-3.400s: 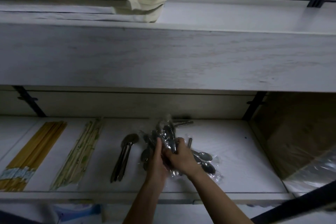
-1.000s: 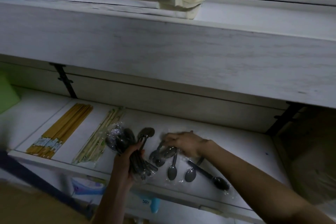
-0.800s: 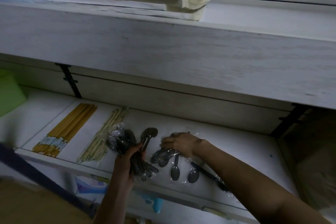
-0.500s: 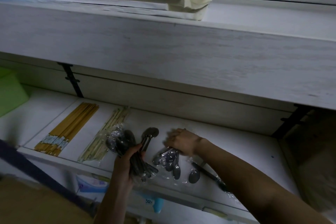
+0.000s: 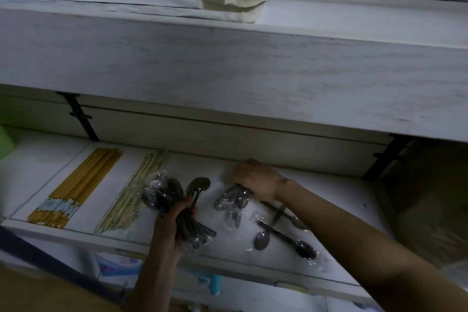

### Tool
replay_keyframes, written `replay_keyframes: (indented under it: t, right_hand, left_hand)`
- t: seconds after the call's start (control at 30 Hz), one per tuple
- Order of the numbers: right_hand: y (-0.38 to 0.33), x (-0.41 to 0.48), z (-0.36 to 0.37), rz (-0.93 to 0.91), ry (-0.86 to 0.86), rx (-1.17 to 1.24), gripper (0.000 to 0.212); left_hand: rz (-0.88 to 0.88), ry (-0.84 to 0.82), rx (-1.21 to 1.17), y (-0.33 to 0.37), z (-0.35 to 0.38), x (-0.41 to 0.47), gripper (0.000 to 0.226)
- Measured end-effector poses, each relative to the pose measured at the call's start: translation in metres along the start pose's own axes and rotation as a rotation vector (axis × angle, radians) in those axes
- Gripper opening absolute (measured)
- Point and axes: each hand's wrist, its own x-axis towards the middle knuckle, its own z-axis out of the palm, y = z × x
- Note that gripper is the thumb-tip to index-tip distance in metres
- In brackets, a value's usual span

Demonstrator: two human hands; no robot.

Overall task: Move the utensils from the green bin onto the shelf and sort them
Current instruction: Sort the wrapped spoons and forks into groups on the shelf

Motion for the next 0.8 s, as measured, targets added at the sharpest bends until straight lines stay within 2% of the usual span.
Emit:
replay_keyframes:
  t: [0.1,0.17,0.23,0.33,0.43,0.5,0.57,0.7,0.8]
  right_hand:
    - [0.011,-0.02,-0.023,0.109,-0.082,0.086,0.017]
    - [0.016,-0.039,-0.031,0.264,-0.143,0.109,0.022]
    - [0.017,-0.061,-0.038,0.347,-0.167,0.174,0.027]
    - [0.015,-0.094,-0.038,0.365,-0.192,0.161,0.021]
    - [0.011,-0.12,-0.033,0.464,-0.374,0.074,0.024]
    - [0.008,-0.134,-0.03,0.546,-0.433,0.077,0.027]
    - [0.006,-0.146,-0.028,0.719,-0.44,0.142,0.031]
    - [0.001,-0.163,-0.018,1.287,-0.468,0.34,0.036]
    - [-0.009,-0.171,-0.005,1.575,-0.365,0.475,0.049]
  left_hand:
    - [-0.03,-0.027,-0.021,-0.002,0.007,0.002,0.017]
    - [-0.036,-0.045,-0.021,-0.004,0.014,0.004,0.026]
    - [-0.051,-0.047,-0.008,-0.007,0.02,0.007,0.015]
    - [-0.087,-0.054,0.025,-0.013,0.029,0.008,0.009]
    - [-0.138,-0.051,0.057,-0.018,0.036,0.007,0.01]
    - [-0.14,-0.045,0.091,-0.021,0.039,0.008,0.011]
    - [-0.138,-0.045,0.118,-0.023,0.042,0.008,0.012]
    - [-0.118,-0.039,0.122,-0.027,0.05,0.006,0.008]
    - [-0.125,-0.055,0.157,-0.031,0.053,0.006,0.008]
